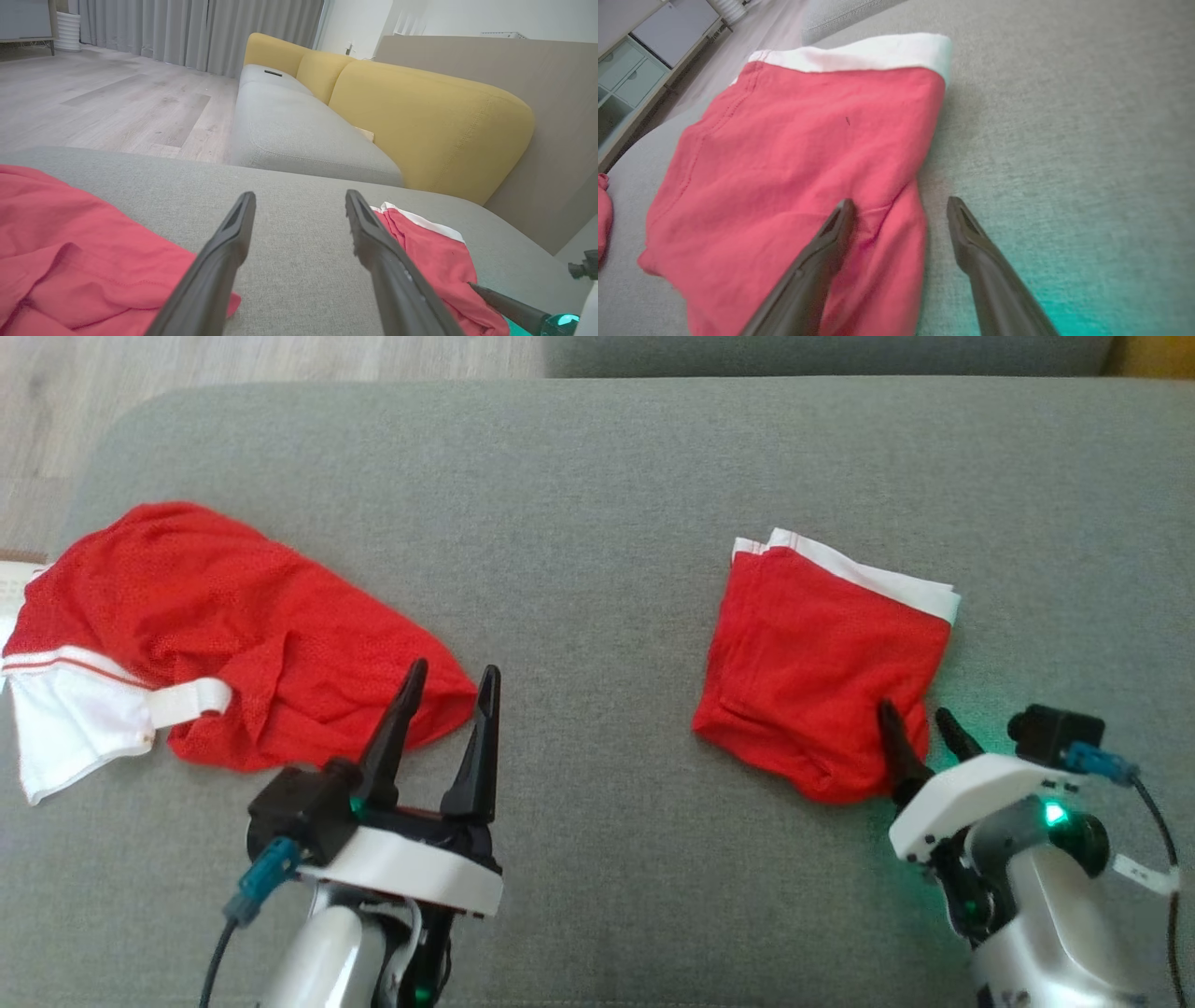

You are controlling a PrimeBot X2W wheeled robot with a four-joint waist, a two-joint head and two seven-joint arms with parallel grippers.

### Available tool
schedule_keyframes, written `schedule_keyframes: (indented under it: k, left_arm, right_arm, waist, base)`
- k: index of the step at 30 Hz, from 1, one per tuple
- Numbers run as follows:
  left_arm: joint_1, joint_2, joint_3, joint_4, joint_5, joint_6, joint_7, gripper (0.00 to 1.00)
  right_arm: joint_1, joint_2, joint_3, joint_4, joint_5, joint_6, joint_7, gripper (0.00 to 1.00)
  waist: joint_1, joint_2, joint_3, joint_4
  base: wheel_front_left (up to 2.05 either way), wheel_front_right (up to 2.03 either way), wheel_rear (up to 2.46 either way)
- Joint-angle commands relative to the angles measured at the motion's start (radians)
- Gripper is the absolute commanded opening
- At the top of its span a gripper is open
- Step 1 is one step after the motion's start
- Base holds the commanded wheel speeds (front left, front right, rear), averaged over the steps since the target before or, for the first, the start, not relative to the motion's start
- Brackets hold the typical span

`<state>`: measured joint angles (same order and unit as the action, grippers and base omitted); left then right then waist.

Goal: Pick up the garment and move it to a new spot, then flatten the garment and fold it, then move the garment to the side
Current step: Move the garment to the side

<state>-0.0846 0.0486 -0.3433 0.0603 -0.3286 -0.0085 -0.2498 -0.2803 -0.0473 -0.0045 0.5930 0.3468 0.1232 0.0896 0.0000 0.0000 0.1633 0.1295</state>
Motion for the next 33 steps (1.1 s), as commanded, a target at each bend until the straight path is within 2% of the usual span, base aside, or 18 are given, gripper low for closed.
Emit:
schedule_keyframes:
  k: [1,6,7,8,9,10,16,21,25,29,33]
  left_arm:
    - [-0.047,0.002,0.027,-0.032,-0.004,0.002,-0.012,1.0]
    - [-0.052,0.002,0.029,-0.031,-0.004,0.005,-0.012,1.0]
    - [-0.053,0.002,0.029,-0.031,-0.004,0.006,-0.012,1.0]
    - [-0.053,0.002,0.029,-0.031,-0.004,0.006,-0.012,1.0]
    - [-0.053,0.002,0.031,-0.032,-0.004,0.007,-0.012,1.0]
    - [-0.053,0.002,0.033,-0.033,-0.004,0.009,-0.012,1.0]
    - [-0.054,0.002,0.045,-0.036,0.002,0.005,-0.012,1.0]
    - [-0.062,0.002,0.035,-0.041,-0.003,0.004,-0.012,1.0]
    - [-0.071,0.002,0.028,-0.051,-0.011,0.009,-0.012,1.0]
    - [-0.084,0.002,0.026,-0.059,-0.015,0.006,-0.012,1.0]
    - [-0.099,0.002,0.03,-0.065,-0.021,0.005,-0.012,1.0]
  right_arm:
    - [-0.047,-0.003,0.035,-0.008,0.022,0.008,0.013,1.0]
    - [-0.083,-0.003,0.054,0.063,0.014,0.008,0.024,1.0]
    - [-0.089,-0.003,0.062,0.074,0.004,0.008,0.026,0.58]
    - [-0.089,-0.003,0.062,0.074,0.004,0.008,0.026,0.58]
    - [-0.095,-0.003,0.072,0.081,-0.012,0.008,0.025,0.18]
    - [-0.102,-0.003,0.083,0.085,-0.03,0.008,0.024,0.0]
    - [-0.138,-0.013,0.1,0.073,-0.184,0.008,0.022,0.0]
    - [-0.147,-0.109,0.138,0.029,-0.262,0.008,0.053,0.0]
    - [-0.16,-0.252,0.213,-0.023,-0.263,0.008,0.1,0.0]
    - [-0.173,-0.441,0.305,-0.066,-0.237,0.008,0.137,0.0]
    - [-0.17,-0.61,0.352,-0.077,-0.208,0.008,0.143,0.0]
  waist:
    - [0.0,0.0,0.004,0.005]
    - [0.0,0.0,0.01,0.01]
    - [0.0,0.0,0.011,0.01]
    - [0.0,0.0,0.011,0.01]
    - [0.0,0.0,0.011,0.008]
    - [0.0,0.0,0.011,0.004]
    - [0.0,0.0,0.011,-0.035]
    - [0.0,0.0,0.018,-0.055]
    - [0.0,0.0,0.037,-0.059]
    - [0.0,0.0,0.066,-0.051]
    - [0.0,0.0,0.101,-0.035]
  base:
    - [0.0,0.0,0.0]
    - [0.0,0.0,0.0]
    - [0.0,0.0,0.0]
    - [0.0,0.0,0.0]
    - [0.0,0.0,0.0]
    - [0.0,0.0,0.0]
    - [0.0,0.0,0.0]
    - [0.0,0.0,0.0]
    - [0.0,0.0,0.0]
    - [0.0,0.0,0.0]
    - [0.0,0.0,0.0]
